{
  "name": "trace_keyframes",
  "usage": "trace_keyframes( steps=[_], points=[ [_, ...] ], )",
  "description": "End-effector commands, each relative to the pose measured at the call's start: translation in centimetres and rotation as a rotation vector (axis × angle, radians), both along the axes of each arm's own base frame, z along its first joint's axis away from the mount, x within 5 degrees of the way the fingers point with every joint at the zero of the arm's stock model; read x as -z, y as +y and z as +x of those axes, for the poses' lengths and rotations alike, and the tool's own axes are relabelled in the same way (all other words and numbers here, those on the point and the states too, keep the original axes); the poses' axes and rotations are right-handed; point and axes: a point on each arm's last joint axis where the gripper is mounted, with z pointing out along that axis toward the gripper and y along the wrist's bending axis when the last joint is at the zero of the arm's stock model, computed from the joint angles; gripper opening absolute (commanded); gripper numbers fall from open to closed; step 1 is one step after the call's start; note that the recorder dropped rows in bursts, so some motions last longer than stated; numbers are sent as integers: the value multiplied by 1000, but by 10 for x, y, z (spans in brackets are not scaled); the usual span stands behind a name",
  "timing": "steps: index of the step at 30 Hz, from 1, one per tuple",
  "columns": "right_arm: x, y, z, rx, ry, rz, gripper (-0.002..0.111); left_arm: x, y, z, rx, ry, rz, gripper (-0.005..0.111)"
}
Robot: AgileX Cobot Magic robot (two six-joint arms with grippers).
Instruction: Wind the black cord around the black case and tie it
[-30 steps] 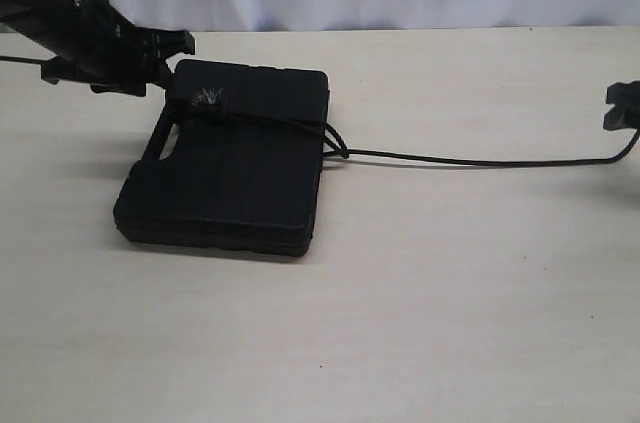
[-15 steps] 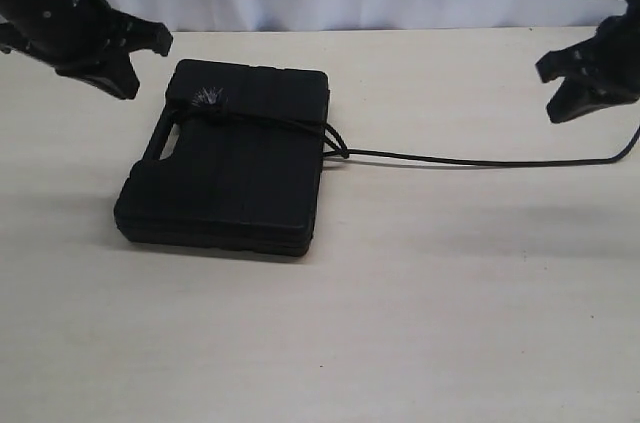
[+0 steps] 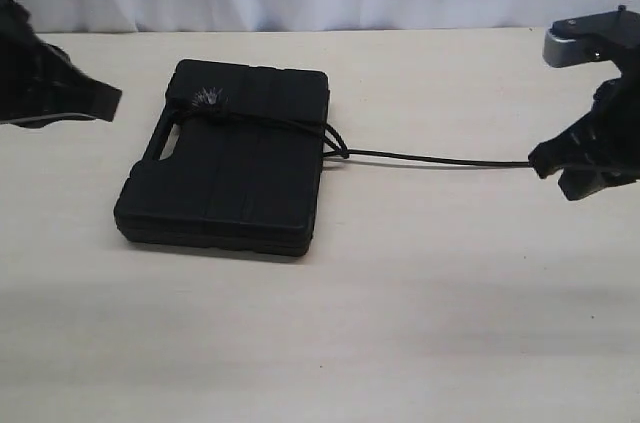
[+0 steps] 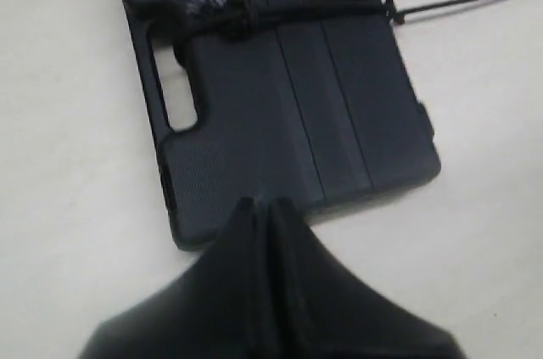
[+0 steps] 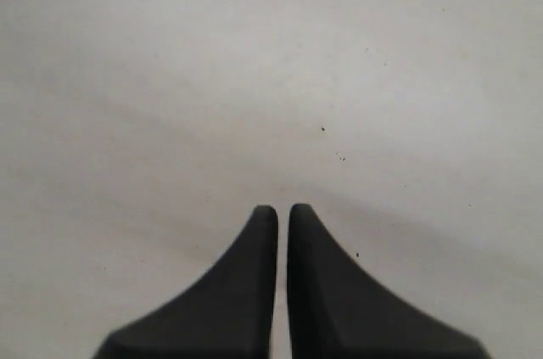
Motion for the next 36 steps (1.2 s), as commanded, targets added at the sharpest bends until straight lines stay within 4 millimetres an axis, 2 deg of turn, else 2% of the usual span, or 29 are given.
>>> trace_keyframes(
  steps=[1, 2, 4, 6, 8, 13, 21, 25, 29, 33, 35, 36],
  points=[
    [-18, -4, -30, 8, -300, 23, 4, -10, 11, -42, -31, -318, -79, 0],
    [-27, -6, -45, 5, -458, 32, 4, -10, 17, -61, -35, -454, -101, 0],
    [-41, -9, -70, 25, -680, 66, 4, -11, 25, -84, -56, -692, -144, 0],
    [-46, -12, -93, 39, -888, 87, 4, -6, 30, -95, -61, -913, -147, 0],
    [-32, -14, -103, 47, -984, 89, 4, 2, 30, -95, -66, -986, -154, 0],
    [-6, -17, -123, 51, -971, 90, 4, 3, 30, -95, -66, -978, -152, 0],
    [-1, -17, -127, 51, -966, 89, 4, 5, 31, -96, -69, -993, -157, 0],
    [-3, -18, -130, 51, -986, 92, 4, 23, 32, -102, -68, -964, -149, 0],
    [2, -19, -143, 57, -1070, 100, 4, 48, 36, -120, -67, -967, -148, 0],
    [23, -22, -164, 62, -1158, 108, 4, 82, 42, -143, -69, -994, -157, 0],
    [38, -23, -173, 62, -1171, 110, 4, 83, 44, -151, -71, -1043, -171, 0],
    [47, -24, -178, 62, -1174, 111, 4, 91, 44, -155, -60, -963, -155, 0]
  ],
)
